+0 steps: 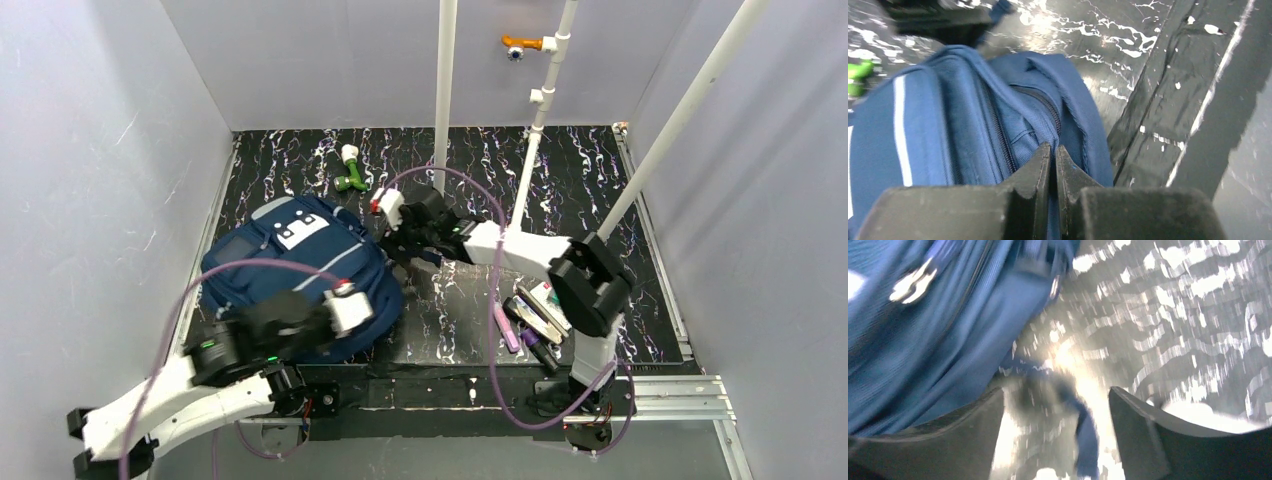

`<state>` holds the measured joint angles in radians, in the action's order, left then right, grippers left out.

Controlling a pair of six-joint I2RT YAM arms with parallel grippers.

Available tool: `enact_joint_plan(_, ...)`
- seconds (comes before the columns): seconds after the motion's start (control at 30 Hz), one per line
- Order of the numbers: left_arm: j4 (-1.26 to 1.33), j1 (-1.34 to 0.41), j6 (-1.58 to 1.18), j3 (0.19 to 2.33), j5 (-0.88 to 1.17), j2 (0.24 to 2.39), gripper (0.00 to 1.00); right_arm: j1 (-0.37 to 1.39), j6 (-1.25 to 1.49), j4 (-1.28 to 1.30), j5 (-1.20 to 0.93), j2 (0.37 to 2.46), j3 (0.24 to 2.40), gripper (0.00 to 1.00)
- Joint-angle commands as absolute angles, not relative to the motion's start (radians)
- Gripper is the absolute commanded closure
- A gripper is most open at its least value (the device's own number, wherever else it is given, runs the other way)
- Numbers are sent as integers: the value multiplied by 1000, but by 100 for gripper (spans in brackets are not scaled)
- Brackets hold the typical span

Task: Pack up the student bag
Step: Zip the student bag at the center of the board.

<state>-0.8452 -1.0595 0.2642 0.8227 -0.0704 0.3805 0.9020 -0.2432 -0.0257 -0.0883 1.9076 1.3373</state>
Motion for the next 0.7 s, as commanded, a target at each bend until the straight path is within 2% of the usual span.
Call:
enact_joint_plan(0.0, -244, -1057, 134, 657, -60, 622, 100, 883, -98, 234, 111, 1685, 1238, 9)
enact_joint_plan(0.13, -75, -1050, 53, 699, -41, 876, 100, 847, 62, 361, 219, 1576, 1225, 2)
enact_joint_plan(0.3, -94, -1041, -44, 765, -16, 1021, 98, 779, 207, 368, 139, 1485, 1163, 2)
enact_joint_plan(0.37, -119, -1036, -73, 760, -37, 1006, 68, 776, 246, 331, 69, 1444, 1132, 2)
enact_joint_plan(0.43, -178, -1029, -56, 774, -9, 989, 52, 776, 284, 271, -7, 1413, 1095, 2)
enact_joint_plan(0.6, -356, -1001, -52, 842, -5, 914, 26, 794, 361, 180, -140, 1391, 1035, 2)
enact_joint_plan(0.67, -422, -988, -73, 869, -28, 864, 22, 844, 364, 174, -96, 1368, 1022, 2)
